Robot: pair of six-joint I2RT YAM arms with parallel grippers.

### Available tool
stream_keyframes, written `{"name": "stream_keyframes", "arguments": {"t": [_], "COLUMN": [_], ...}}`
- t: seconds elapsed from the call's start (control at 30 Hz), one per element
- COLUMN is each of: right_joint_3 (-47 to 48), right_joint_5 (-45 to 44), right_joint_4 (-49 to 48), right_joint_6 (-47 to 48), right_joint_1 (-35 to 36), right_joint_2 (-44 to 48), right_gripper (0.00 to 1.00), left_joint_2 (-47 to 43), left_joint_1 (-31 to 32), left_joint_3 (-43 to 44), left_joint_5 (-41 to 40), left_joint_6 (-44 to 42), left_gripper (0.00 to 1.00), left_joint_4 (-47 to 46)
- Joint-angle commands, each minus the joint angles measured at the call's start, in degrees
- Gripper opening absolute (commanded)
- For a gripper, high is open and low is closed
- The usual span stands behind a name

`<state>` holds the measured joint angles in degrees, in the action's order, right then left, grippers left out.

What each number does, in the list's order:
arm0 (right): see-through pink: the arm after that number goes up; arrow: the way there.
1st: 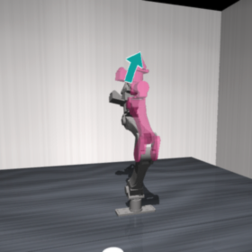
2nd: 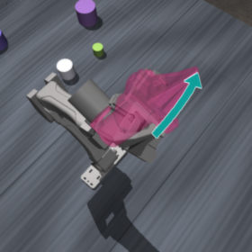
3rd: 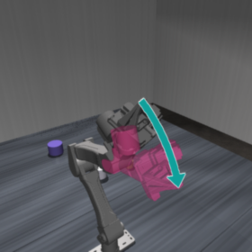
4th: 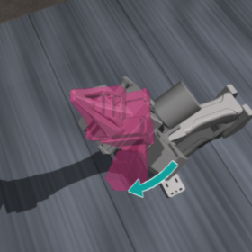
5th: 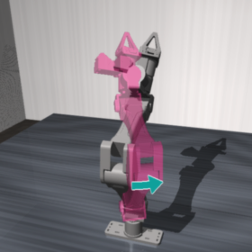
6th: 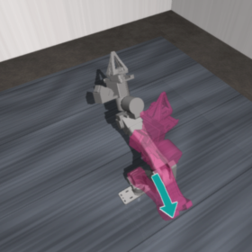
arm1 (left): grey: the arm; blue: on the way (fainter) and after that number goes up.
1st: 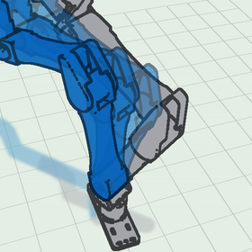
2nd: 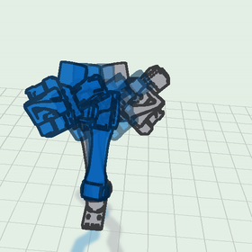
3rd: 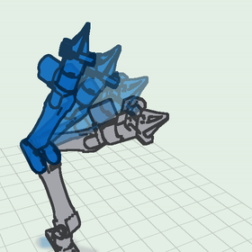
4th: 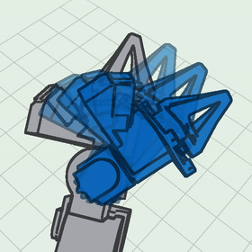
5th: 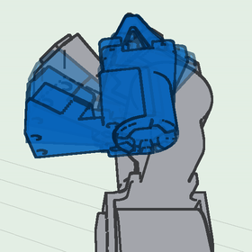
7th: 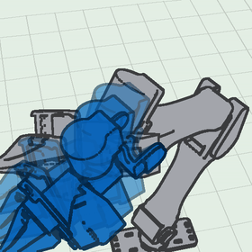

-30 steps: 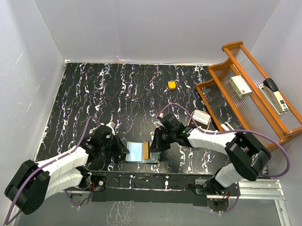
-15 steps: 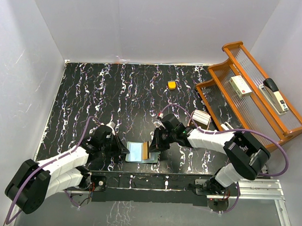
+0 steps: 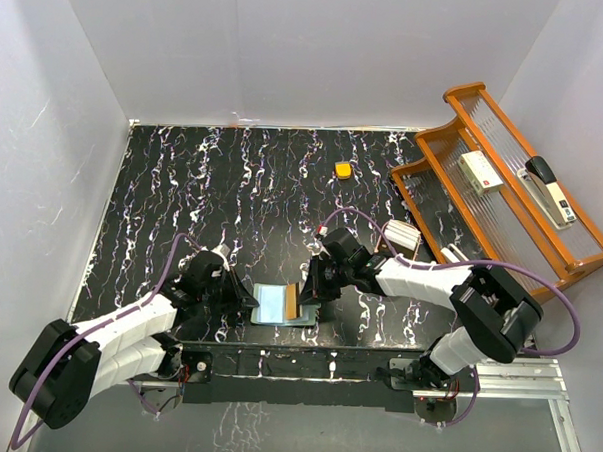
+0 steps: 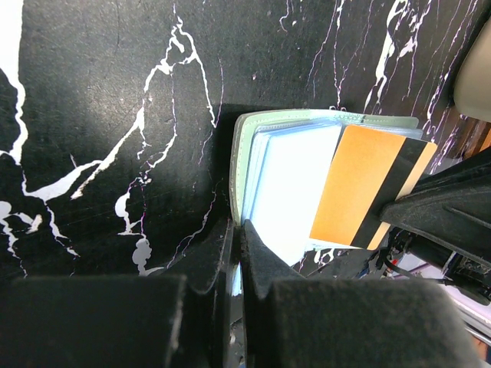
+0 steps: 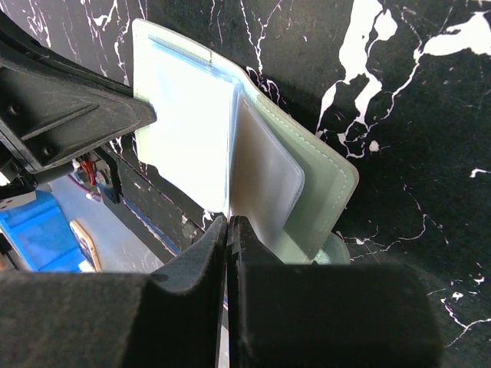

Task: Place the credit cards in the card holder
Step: Insert the credit card into the card holder.

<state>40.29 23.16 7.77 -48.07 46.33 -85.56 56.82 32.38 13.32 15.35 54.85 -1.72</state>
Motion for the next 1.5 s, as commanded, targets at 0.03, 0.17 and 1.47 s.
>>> {"name": "stream_keyframes", "arguments": {"t": [0.03,0.17,1.47], "right_joint_3": [1.66,2.32,-0.8], "right_joint_5": [-0.91,-1.1,3.74], "right_joint_4": [-0.42,0.18,-7.68], "right_joint_6": [0.53,0.65,-3.13], "right_joint_1": [-0.01,-0.01,-0.02], "right_joint_2": [1.82,2.07,-4.6], "right_gripper": [0.0,0.0,0.0], "left_joint_2": [-0.58,-0.72,-0.67], "left_joint_1": [-0.02,0.0,0.01], "left_joint_3": [-1.05,-1.33,-1.9], "left_joint_5": [-0.35,-0.33,0.4], "left_joint_6": [-0.12,-0.09,0.66], "left_gripper": [0.0,0.0,0.0], "left_joint_4": [1.46,1.4,0.29]}}
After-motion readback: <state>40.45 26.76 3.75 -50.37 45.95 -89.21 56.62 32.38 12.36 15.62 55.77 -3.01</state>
